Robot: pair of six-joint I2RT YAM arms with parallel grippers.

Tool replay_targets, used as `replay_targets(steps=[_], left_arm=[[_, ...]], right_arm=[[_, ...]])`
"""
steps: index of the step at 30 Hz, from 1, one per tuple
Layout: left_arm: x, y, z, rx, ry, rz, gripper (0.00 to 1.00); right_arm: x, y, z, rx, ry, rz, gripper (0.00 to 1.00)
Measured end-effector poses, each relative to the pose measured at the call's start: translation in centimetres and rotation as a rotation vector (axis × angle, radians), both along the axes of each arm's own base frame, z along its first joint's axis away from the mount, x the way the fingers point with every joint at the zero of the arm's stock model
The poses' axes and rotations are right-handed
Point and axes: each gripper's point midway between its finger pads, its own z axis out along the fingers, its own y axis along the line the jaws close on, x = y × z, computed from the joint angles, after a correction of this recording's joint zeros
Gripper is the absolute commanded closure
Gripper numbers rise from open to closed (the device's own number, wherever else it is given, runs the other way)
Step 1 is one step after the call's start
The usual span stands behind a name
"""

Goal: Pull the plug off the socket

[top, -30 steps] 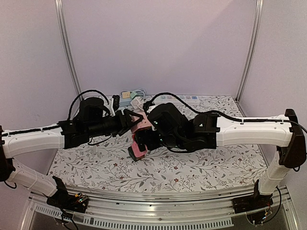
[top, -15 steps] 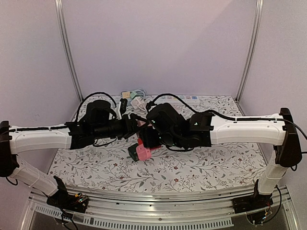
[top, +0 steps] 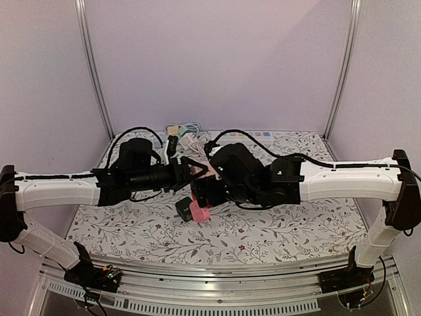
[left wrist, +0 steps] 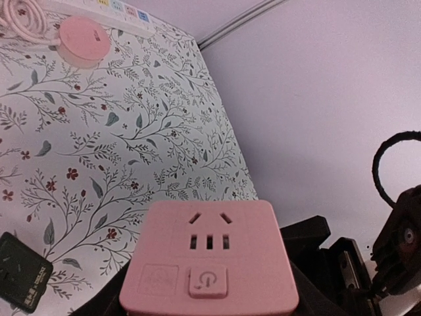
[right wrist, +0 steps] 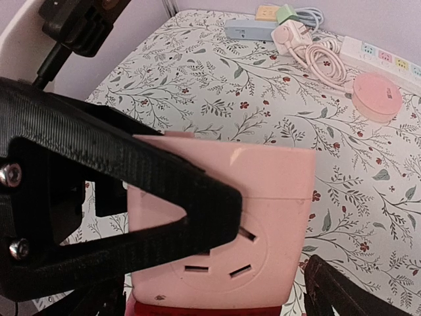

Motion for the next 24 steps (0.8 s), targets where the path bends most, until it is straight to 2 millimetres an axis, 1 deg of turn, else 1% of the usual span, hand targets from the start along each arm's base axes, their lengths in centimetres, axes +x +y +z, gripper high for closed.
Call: replay_targets(steps=[3,8,15,18,20,24], left_arm=[[0.1,-0.1,0.3,-0.012,-0.010,0.001,0.99],[0.4,0.2,0.5,-0.023,-0.022,0.013,0.99],[1.1,2.1,0.3,-0.015,-0.042,0.070,0.99],[0.9,2.9,1.0,-0.020,-0.061,0.090,0.99],[0.7,3.5,1.9,-0.037,-0.083,0.103,0.99],[0.5,4.5,3.1,-0.061,-0.116,0.135,0.99]], right_arm=[[0.0,-0.1,0.0,0.013,0.001,-0.009,0.01],[-0.3,-1.1,0.3,0.032,0.004,-0.021,0.01],[-0.1,-1.7,1.3,0.066,0.013,-0.041,0.01],[0.1,-2.5,1.8,0.096,0.025,-0.063,0.01],[0.2,-2.9,2.5,0.118,0.026,-0.076,0.01],[0.0,-3.2,3.2,0.155,0.033,-0.080,0.01]])
